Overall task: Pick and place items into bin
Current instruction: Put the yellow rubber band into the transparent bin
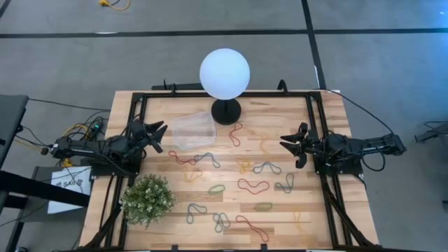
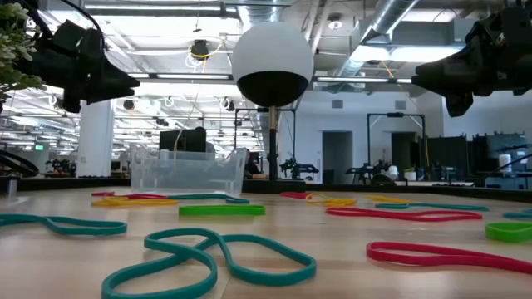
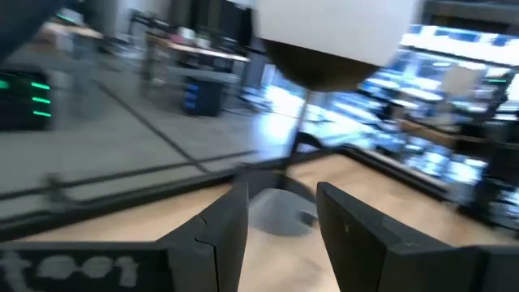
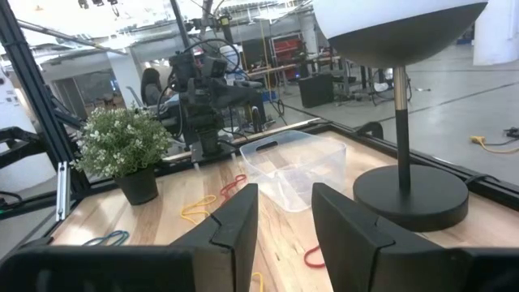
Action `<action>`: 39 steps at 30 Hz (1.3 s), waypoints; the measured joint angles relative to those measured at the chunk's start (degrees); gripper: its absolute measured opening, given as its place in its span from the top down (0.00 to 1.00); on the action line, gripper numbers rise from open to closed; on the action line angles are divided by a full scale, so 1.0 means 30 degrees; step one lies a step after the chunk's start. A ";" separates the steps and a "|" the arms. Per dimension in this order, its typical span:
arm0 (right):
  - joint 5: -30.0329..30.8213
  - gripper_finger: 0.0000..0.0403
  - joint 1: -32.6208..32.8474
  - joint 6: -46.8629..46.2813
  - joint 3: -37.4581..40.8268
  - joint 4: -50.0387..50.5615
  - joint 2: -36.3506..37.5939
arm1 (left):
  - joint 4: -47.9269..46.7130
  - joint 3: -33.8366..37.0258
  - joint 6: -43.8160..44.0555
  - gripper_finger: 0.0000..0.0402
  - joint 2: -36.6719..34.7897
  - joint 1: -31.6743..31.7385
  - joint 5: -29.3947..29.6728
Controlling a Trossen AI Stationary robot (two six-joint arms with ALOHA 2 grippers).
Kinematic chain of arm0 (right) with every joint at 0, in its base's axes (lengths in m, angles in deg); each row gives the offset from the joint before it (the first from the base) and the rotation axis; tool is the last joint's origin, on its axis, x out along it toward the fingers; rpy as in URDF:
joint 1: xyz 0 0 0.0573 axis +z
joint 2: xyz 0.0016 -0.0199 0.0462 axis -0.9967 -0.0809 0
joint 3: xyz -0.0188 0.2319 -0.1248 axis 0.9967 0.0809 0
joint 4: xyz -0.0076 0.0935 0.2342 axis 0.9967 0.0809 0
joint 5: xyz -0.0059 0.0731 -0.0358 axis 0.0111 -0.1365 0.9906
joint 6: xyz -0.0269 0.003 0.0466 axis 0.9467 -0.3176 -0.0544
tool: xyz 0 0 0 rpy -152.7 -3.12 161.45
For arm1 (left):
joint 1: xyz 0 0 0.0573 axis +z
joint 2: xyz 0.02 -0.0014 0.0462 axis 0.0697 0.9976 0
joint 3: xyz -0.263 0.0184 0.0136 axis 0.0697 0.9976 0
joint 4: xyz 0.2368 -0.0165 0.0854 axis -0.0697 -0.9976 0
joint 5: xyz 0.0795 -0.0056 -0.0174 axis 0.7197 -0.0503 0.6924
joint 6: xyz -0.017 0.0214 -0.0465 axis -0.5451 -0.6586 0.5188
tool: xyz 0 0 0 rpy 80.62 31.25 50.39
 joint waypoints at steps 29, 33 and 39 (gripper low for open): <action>0.0000 0.72 -0.0001 0.0000 0.0000 0.0000 -0.0007 | -0.0641 -0.0007 0.1058 0.66 0.0000 0.0007 0.4196; 0.0000 0.72 0.0000 0.0000 0.0000 0.0000 -0.0003 | -0.0580 -0.0007 0.0799 0.66 0.0000 0.0005 0.4339; 0.0000 0.72 0.0000 0.0000 0.0000 0.0000 -0.0005 | -0.0086 0.0007 0.1054 0.66 0.0000 0.0007 0.3847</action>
